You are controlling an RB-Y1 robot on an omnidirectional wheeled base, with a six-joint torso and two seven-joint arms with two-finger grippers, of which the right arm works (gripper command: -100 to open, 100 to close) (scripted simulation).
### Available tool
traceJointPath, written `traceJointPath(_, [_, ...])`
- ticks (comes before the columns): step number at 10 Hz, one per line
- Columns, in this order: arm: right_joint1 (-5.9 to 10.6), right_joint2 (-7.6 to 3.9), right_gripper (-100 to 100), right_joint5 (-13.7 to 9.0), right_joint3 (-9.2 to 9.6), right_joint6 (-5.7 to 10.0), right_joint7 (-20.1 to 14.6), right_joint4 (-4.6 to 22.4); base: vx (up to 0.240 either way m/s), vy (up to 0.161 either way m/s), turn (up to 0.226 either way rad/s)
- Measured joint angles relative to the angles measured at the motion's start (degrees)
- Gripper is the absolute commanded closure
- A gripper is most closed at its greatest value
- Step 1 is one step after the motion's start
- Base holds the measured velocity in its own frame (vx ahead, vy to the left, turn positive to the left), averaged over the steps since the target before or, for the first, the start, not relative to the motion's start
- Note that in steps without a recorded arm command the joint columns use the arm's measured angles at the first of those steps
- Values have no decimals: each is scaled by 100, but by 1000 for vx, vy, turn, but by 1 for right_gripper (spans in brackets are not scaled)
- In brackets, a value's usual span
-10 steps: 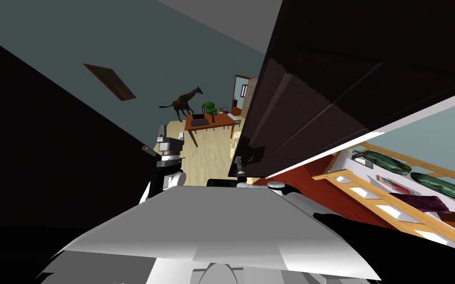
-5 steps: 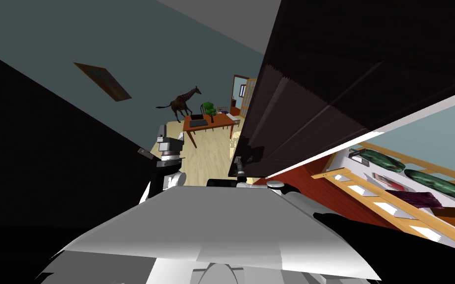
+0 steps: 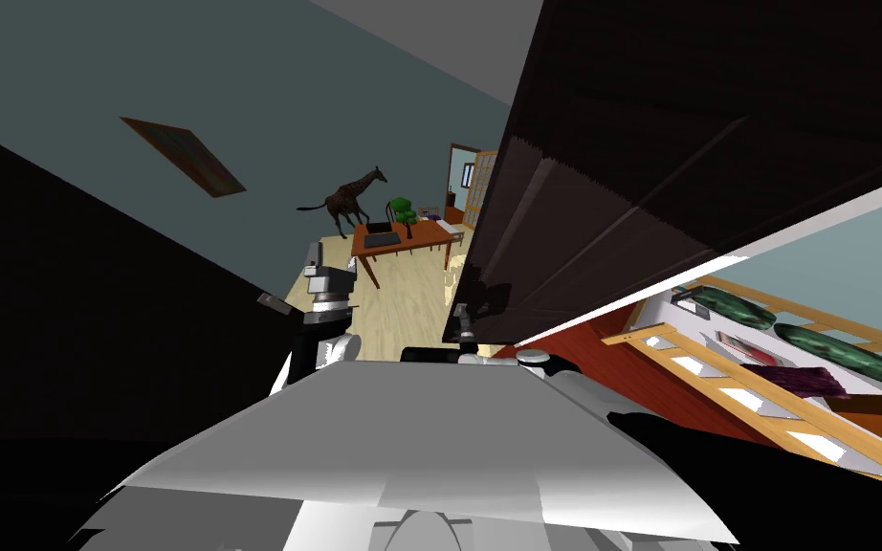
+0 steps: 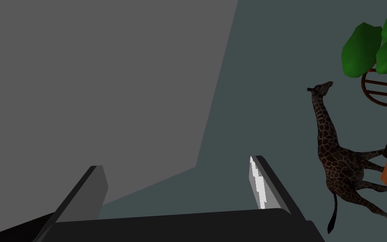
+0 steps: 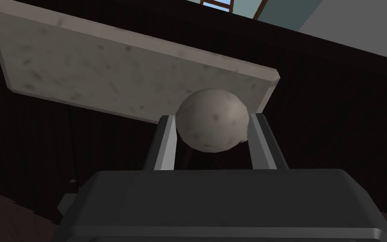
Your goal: Push the door open
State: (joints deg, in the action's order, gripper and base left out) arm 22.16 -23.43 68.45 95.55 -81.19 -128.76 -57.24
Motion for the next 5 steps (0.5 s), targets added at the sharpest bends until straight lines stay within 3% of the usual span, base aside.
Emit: traceJointPath(5, [75, 32, 100, -146, 135, -79, -743, 49, 59, 22, -43])
